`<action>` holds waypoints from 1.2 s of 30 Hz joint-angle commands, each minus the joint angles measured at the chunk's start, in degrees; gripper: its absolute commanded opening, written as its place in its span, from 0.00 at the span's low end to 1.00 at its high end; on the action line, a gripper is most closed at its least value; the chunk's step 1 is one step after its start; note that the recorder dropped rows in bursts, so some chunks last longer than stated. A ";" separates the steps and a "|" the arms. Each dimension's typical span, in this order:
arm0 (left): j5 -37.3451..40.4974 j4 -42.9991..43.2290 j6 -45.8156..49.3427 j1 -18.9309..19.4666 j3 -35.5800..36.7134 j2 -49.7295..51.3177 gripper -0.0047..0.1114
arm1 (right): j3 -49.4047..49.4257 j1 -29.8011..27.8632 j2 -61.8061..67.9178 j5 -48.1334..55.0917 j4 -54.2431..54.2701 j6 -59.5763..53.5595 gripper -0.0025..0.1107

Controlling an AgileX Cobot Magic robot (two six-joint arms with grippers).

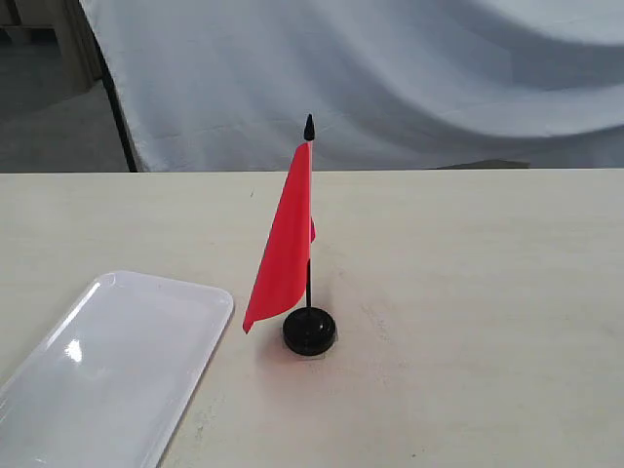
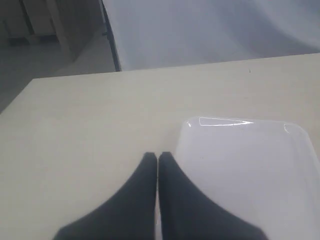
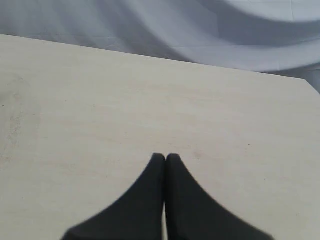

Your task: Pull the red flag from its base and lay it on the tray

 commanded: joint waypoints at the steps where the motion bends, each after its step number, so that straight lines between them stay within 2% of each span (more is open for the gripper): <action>1: -0.22 0.28 -0.37 0.14 0.09 -0.04 0.05 | 0.06 -0.17 -0.24 -0.46 -0.08 -0.28 0.02; 13: -0.22 0.28 -0.37 0.14 0.09 -0.04 0.05 | 0.06 -0.17 -0.24 -0.46 -0.08 -0.28 0.02; 18: -0.22 0.28 -0.37 0.14 0.09 -0.04 0.05 | 0.06 -0.17 -0.24 -1.78 -4.26 -1.25 0.02; 28: -0.22 0.28 -0.37 0.14 0.09 -0.04 0.05 | 0.06 -0.17 -0.24 -2.22 -5.00 -1.70 0.02; 31: -0.22 0.28 -0.37 0.14 0.09 -0.04 0.05 | 0.06 -0.17 -0.24 -11.35 -9.61 -2.80 0.02; 36: -0.22 0.28 -0.37 0.14 0.09 -0.04 0.05 | 0.06 -0.17 -0.24 -38.71 -9.94 -2.69 0.02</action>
